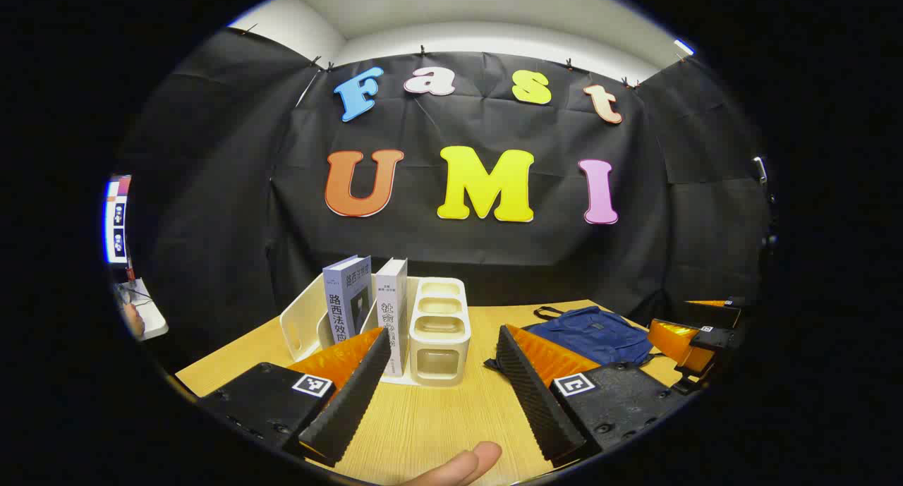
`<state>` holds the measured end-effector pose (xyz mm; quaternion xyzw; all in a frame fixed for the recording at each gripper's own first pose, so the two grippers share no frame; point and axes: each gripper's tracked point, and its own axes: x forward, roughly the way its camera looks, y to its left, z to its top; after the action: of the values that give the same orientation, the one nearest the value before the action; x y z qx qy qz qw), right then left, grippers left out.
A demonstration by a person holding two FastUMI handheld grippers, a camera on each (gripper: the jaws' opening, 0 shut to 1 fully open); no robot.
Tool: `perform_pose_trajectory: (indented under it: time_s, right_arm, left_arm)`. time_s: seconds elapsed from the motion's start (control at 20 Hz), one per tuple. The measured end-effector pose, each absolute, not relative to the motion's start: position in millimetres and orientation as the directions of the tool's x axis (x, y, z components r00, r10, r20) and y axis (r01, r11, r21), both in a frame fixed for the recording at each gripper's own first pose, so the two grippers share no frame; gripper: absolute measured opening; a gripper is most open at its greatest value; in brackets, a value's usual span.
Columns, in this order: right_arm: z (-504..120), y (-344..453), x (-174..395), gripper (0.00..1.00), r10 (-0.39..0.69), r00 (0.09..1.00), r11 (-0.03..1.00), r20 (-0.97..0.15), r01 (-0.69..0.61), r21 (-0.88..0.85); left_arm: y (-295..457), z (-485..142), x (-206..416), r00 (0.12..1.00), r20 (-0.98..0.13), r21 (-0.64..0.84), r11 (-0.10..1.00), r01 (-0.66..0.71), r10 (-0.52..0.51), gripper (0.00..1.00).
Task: Open the schoolbag, grab two books from the bookshelf and put them into the schoolbag.
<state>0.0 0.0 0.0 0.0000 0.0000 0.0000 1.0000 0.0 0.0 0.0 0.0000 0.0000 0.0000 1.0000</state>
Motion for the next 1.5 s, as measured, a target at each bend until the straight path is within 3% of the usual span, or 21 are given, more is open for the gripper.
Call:
perform_pose_trajectory:
  time_s: [0.2,0.95,1.15,1.5]
  right_arm:
    - [-5,2,3,0.98,0.003,1.0,1.0,-0.015,-0.003,-0.015]
    - [-34,25,25,0.96,0.035,0.994,0.996,-0.104,-0.044,-0.078]
    - [-77,52,49,0.99,0.092,0.973,0.983,-0.213,-0.123,-0.136]
    - [-140,83,99,0.95,0.07,0.926,0.956,-0.372,-0.169,-0.241]
  left_arm:
    - [-6,-6,1,0.999,-0.03,-0.024,0.999,0.036,-0.037,0.98]
    - [21,-4,6,0.999,-0.022,0.013,0.999,-0.034,0.034,0.98]
    - [26,-4,5,0.999,-0.021,0.011,0.999,-0.045,0.045,0.98]
    - [28,-4,9,0.999,-0.013,0.033,0.998,-0.045,0.045,0.98]
